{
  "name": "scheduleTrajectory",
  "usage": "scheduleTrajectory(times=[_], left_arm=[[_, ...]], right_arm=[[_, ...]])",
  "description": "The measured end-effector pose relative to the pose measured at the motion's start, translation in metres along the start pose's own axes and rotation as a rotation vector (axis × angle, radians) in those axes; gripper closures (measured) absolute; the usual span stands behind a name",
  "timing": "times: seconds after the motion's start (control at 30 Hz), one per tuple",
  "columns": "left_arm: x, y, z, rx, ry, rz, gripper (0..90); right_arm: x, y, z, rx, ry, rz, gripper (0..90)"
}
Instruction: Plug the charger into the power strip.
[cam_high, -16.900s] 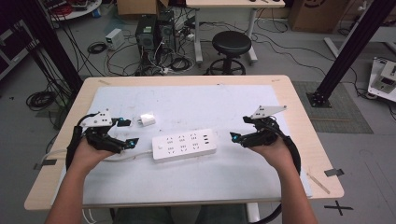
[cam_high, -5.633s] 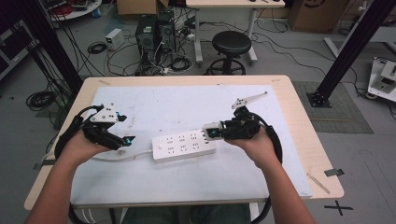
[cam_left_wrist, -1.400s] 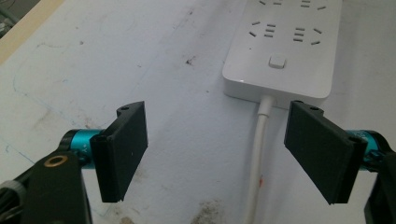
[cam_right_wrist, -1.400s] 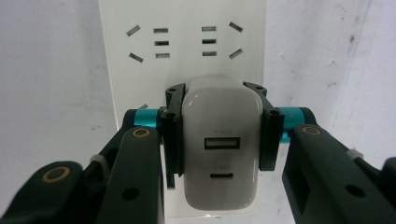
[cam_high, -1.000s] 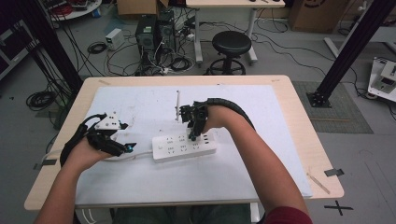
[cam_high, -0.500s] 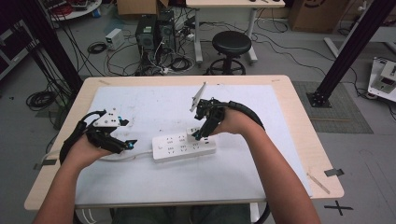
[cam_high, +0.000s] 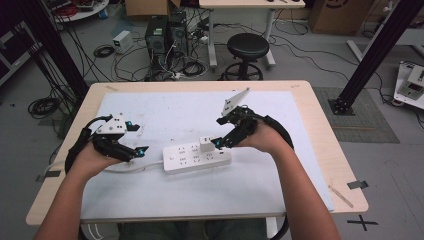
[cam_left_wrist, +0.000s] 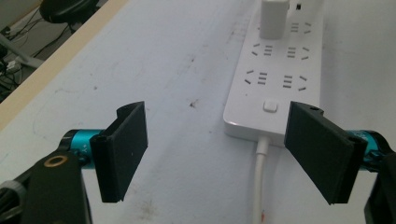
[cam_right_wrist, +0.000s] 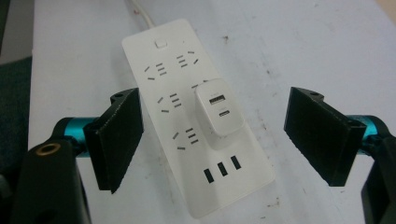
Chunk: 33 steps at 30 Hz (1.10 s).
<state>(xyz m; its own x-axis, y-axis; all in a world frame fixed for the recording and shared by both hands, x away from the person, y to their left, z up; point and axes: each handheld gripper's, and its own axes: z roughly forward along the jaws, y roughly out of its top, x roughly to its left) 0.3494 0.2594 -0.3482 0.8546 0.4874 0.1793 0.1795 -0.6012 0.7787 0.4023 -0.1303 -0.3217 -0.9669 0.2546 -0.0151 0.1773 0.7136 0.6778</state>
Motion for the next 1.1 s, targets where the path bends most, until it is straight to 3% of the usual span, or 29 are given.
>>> scheduleTrajectory(times=[0.03,0.1,0.13,0.27,0.3,0.4,0.63,0.83,1.1], left_arm=[[0.001,0.002,-0.001,-0.029,-0.009,0.000,21.6],[0.001,0.002,-0.002,-0.034,-0.008,0.005,21.6],[0.001,0.004,-0.003,-0.056,-0.014,0.010,21.6],[0.001,0.005,-0.005,-0.078,-0.019,0.013,21.6],[0.001,0.005,-0.007,-0.092,-0.021,0.008,21.6],[0.003,0.003,-0.010,-0.115,-0.021,-0.001,21.6],[0.007,0.001,-0.018,-0.143,-0.013,-0.026,21.6],[0.005,0.002,-0.017,-0.118,-0.006,-0.010,21.6],[0.006,0.001,-0.017,-0.122,-0.004,-0.019,21.5]], right_arm=[[0.003,-0.005,-0.005,-0.026,-0.007,0.016,20.2],[0.003,-0.007,-0.007,-0.042,-0.015,0.011,20.2],[0.007,-0.015,-0.014,-0.080,-0.019,0.039,20.2],[0.009,-0.020,-0.019,-0.101,-0.031,0.040,20.2],[0.013,-0.030,-0.030,-0.151,-0.052,0.055,20.2],[0.015,-0.038,-0.039,-0.181,-0.068,0.079,20.2],[0.017,-0.055,-0.049,-0.225,-0.094,0.103,20.2],[0.017,-0.064,-0.050,-0.236,-0.103,0.129,20.2],[0.015,-0.067,-0.053,-0.246,-0.118,0.140,20.2]])
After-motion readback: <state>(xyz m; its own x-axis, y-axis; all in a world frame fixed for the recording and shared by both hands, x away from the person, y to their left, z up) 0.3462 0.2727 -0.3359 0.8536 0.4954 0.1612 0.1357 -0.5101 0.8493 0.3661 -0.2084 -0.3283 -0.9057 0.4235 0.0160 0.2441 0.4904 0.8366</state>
